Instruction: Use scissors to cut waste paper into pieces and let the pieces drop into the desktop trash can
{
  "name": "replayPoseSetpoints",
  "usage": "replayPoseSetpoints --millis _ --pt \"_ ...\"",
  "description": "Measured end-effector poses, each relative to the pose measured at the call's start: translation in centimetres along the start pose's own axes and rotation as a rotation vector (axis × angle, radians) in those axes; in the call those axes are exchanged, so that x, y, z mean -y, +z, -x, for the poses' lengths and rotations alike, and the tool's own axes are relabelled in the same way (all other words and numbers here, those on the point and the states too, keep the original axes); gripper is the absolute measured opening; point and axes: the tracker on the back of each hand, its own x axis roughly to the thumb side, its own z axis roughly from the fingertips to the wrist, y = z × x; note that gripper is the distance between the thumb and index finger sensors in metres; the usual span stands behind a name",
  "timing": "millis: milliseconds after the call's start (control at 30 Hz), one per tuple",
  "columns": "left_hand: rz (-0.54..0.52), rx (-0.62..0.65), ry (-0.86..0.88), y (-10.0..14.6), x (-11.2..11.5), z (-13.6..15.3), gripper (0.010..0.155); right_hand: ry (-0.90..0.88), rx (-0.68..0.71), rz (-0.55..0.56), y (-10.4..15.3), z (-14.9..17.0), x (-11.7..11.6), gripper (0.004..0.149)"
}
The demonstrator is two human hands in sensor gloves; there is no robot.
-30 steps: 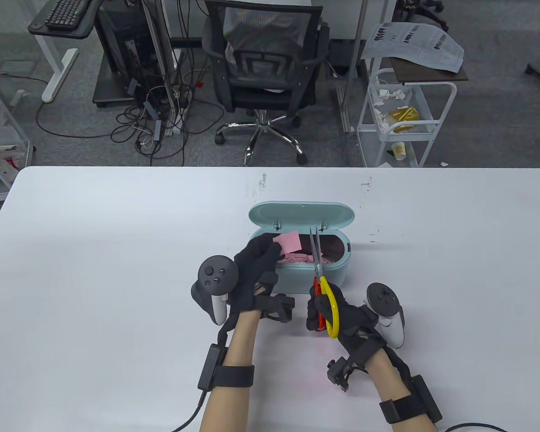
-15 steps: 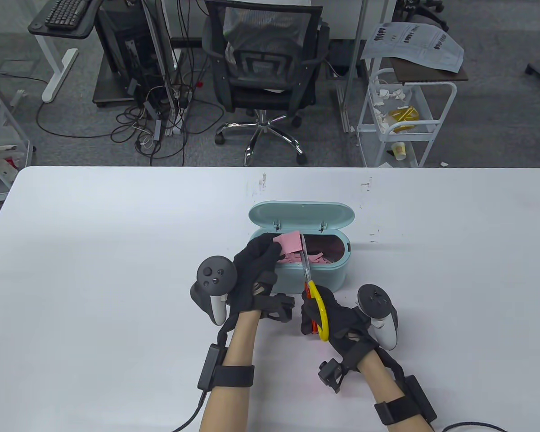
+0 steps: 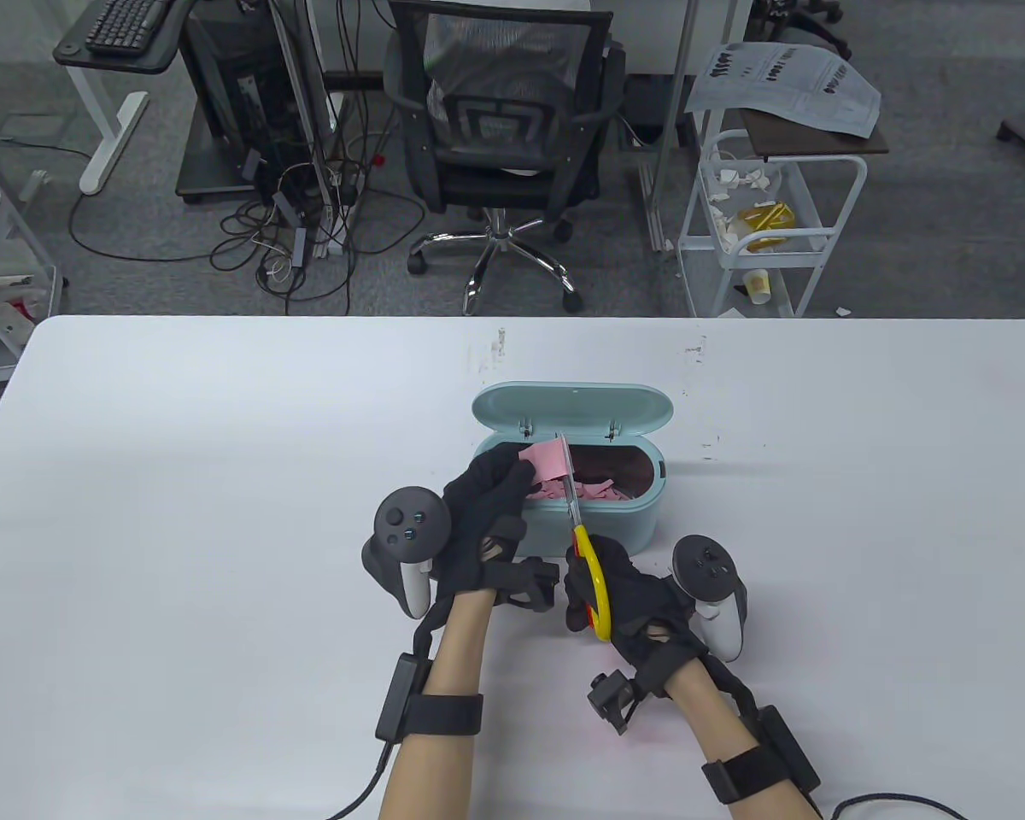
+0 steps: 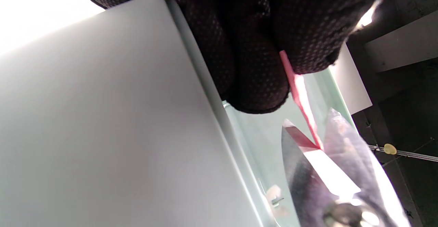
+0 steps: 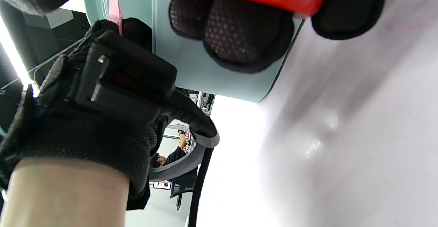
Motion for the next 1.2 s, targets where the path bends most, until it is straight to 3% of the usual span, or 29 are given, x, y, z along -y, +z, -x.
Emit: replayPoseSetpoints --millis 433,733,1200 --pt "0.010 -0.003 -0.001 -0.1 0.0 0.0 0.036 0.006 0.021 0.063 0.0 -0.3 0.6 0.077" --pt "0.022 0.000 -0.005 -0.2 0.0 0.0 0.035 0.041 -0.007 0.023 -0.1 -0.4 0.5 0.086" --pt "0.041 0.004 -0.011 -0.3 -0.1 -0.1 0.036 0.040 -0.008 0.035 -0.8 -0.8 0.9 0.086"
